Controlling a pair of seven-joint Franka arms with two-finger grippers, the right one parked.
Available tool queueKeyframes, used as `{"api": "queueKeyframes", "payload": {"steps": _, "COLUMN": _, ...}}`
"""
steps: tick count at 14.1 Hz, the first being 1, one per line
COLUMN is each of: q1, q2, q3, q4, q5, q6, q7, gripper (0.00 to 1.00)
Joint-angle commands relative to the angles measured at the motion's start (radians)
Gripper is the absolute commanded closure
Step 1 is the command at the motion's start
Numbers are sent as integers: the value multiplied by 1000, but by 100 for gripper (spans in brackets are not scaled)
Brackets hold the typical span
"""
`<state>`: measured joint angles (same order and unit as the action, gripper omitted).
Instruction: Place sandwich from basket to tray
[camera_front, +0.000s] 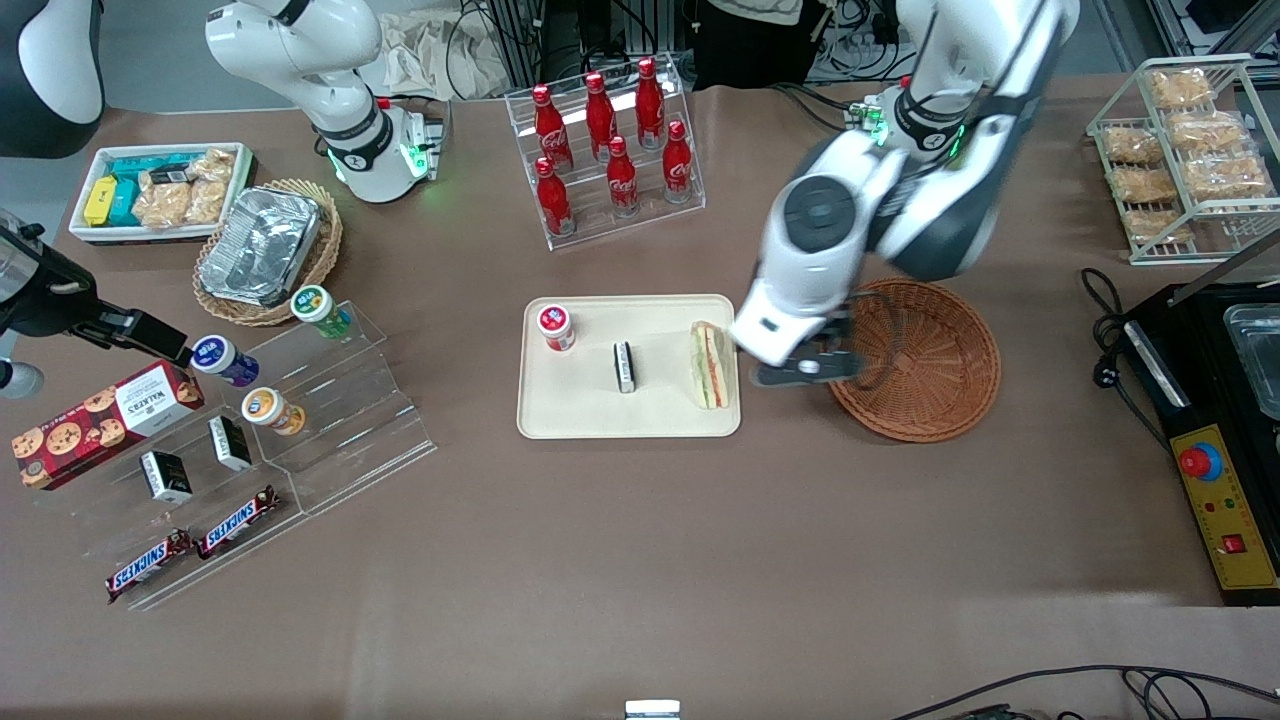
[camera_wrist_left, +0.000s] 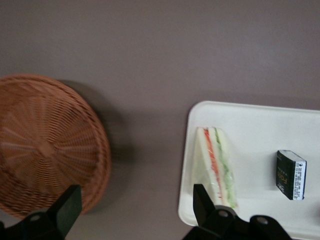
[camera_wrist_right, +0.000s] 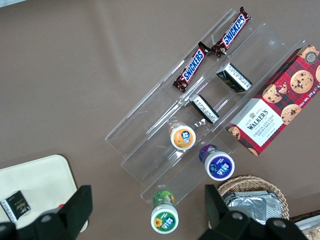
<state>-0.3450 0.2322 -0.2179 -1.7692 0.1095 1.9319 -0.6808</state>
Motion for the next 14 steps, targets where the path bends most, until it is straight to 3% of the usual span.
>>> {"api": "queueKeyframes", "payload": {"steps": 1, "q1": 93, "q2": -92, "q3": -6, "q4": -9, "q5": 15, "q6": -107, "q7": 136, "gripper": 1}}
{"api": "queueKeyframes", "payload": {"steps": 4, "q1": 196, "q2": -161, "q3": -3, "q4": -6, "q5": 18, "q6": -180, "q7": 271, "gripper": 1}}
{"api": "queueKeyframes", "payload": {"steps": 14, "q1": 414, "q2": -261, "q3": -8, "q4": 31, "q5": 1, "q6": -306, "q7": 306, "gripper": 1}}
